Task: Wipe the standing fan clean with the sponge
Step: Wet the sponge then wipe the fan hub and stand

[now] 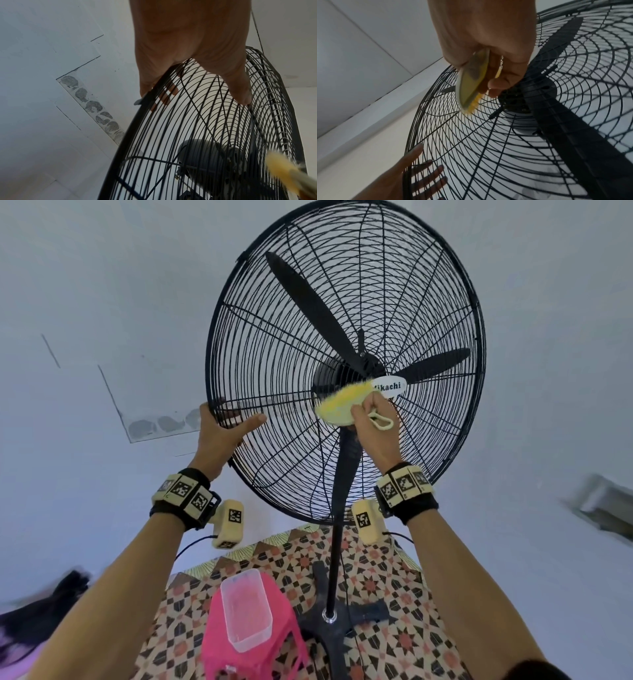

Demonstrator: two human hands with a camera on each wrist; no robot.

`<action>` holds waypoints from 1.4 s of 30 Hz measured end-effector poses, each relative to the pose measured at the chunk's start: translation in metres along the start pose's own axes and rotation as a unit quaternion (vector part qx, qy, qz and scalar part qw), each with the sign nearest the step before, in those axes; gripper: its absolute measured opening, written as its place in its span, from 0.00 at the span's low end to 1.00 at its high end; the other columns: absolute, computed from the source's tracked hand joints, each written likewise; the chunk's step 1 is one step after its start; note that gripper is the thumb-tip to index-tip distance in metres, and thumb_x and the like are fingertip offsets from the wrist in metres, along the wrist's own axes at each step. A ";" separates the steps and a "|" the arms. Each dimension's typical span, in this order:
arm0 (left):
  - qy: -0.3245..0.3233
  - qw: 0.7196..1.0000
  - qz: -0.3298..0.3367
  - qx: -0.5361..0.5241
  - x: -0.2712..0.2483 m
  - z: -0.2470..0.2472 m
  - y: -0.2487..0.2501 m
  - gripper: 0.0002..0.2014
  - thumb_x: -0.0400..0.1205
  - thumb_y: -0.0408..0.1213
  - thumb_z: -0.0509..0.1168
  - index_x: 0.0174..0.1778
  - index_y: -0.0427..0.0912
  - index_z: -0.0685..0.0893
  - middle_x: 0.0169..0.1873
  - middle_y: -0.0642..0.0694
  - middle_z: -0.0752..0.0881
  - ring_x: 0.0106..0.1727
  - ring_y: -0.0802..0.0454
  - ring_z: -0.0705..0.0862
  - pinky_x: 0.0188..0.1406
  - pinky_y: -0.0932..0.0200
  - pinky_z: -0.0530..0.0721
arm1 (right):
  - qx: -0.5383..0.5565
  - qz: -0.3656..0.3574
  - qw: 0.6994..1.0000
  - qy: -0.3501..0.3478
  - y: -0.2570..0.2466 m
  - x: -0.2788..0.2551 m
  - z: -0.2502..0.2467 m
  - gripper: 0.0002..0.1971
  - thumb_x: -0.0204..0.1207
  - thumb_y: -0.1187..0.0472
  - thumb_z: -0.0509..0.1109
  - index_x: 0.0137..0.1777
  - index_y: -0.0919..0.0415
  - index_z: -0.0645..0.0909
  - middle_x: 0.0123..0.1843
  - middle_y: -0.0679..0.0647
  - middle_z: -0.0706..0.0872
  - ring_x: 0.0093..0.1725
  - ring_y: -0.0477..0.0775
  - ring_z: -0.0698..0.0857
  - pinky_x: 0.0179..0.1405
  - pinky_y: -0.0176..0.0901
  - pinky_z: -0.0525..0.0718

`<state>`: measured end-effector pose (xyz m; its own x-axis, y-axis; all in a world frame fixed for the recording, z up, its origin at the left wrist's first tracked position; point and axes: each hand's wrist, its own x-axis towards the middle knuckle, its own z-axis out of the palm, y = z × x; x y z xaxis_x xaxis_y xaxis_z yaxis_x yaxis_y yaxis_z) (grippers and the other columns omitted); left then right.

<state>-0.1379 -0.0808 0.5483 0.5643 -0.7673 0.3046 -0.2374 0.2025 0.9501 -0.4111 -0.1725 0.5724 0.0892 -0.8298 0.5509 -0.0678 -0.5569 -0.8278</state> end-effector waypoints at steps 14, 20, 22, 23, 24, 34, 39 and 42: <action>-0.001 1.000 -0.004 0.002 -0.001 0.000 0.001 0.57 0.55 0.70 0.86 0.74 0.51 0.68 0.67 0.48 0.79 0.72 0.45 0.81 0.71 0.30 0.83 | -0.018 0.062 0.997 0.042 0.016 0.001 -0.014 0.14 0.76 0.67 0.69 0.35 0.56 0.67 0.31 0.51 0.69 0.29 0.47 0.71 0.31 0.44 0.72; -0.007 1.000 -0.005 -0.004 -0.004 0.001 0.002 0.59 0.54 0.70 0.87 0.75 0.50 0.67 0.69 0.47 0.79 0.73 0.43 0.80 0.71 0.28 0.82 | 0.015 -0.021 0.999 0.037 -0.002 0.016 -0.024 0.14 0.80 0.65 0.70 0.38 0.64 0.69 0.36 0.55 0.74 0.35 0.49 0.74 0.32 0.42 0.74; -0.011 1.000 -0.007 -0.005 -0.005 0.001 0.003 0.60 0.53 0.70 0.86 0.76 0.50 0.66 0.70 0.46 0.78 0.73 0.43 0.80 0.71 0.29 0.82 | 0.003 -0.001 1.000 0.023 0.002 0.017 -0.022 0.13 0.80 0.66 0.69 0.39 0.64 0.68 0.37 0.55 0.74 0.34 0.49 0.74 0.31 0.45 0.75; -0.009 1.000 -0.005 -0.004 -0.005 0.001 0.003 0.60 0.53 0.71 0.86 0.76 0.50 0.66 0.70 0.46 0.78 0.74 0.42 0.80 0.72 0.28 0.82 | -0.009 0.017 1.000 0.018 0.006 0.017 -0.023 0.12 0.78 0.66 0.69 0.38 0.64 0.68 0.36 0.54 0.73 0.33 0.50 0.74 0.30 0.45 0.75; -0.006 1.000 -0.004 -0.001 -0.005 0.000 0.003 0.60 0.54 0.71 0.86 0.76 0.51 0.66 0.71 0.46 0.78 0.74 0.42 0.79 0.73 0.28 0.81 | -0.027 0.033 0.999 0.019 0.012 0.017 -0.024 0.12 0.76 0.65 0.69 0.37 0.62 0.68 0.34 0.53 0.72 0.32 0.53 0.75 0.29 0.44 0.73; -0.008 1.000 -0.006 -0.001 -0.006 0.001 0.000 0.57 0.56 0.68 0.87 0.75 0.52 0.66 0.70 0.46 0.79 0.74 0.42 0.80 0.74 0.27 0.80 | 0.001 0.023 1.000 -0.005 0.004 0.020 -0.040 0.10 0.79 0.65 0.72 0.41 0.62 0.73 0.44 0.54 0.81 0.36 0.45 0.85 0.27 0.42 0.82; 0.001 1.000 0.001 0.009 -0.007 0.003 0.003 0.57 0.55 0.71 0.86 0.74 0.51 0.67 0.67 0.49 0.78 0.73 0.43 0.79 0.74 0.29 0.80 | -0.105 0.077 0.991 -0.005 0.010 0.017 -0.047 0.08 0.78 0.66 0.71 0.48 0.55 0.75 0.44 0.53 0.85 0.36 0.61 0.91 0.31 0.52 0.90; 0.003 1.000 0.006 0.009 -0.009 0.003 0.001 0.57 0.55 0.71 0.86 0.74 0.52 0.67 0.68 0.49 0.78 0.73 0.42 0.79 0.74 0.29 0.80 | -0.050 0.074 0.996 0.023 -0.001 0.014 -0.057 0.21 0.79 0.69 0.73 0.68 0.54 0.72 0.56 0.56 0.85 0.43 0.53 0.92 0.31 0.50 0.93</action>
<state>-0.1454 -0.0756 0.5461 0.5666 -0.7606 0.3170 -0.2584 0.2013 0.9448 -0.4665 -0.1855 0.5870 0.0245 -0.9028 0.4293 -0.1749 -0.4267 -0.8873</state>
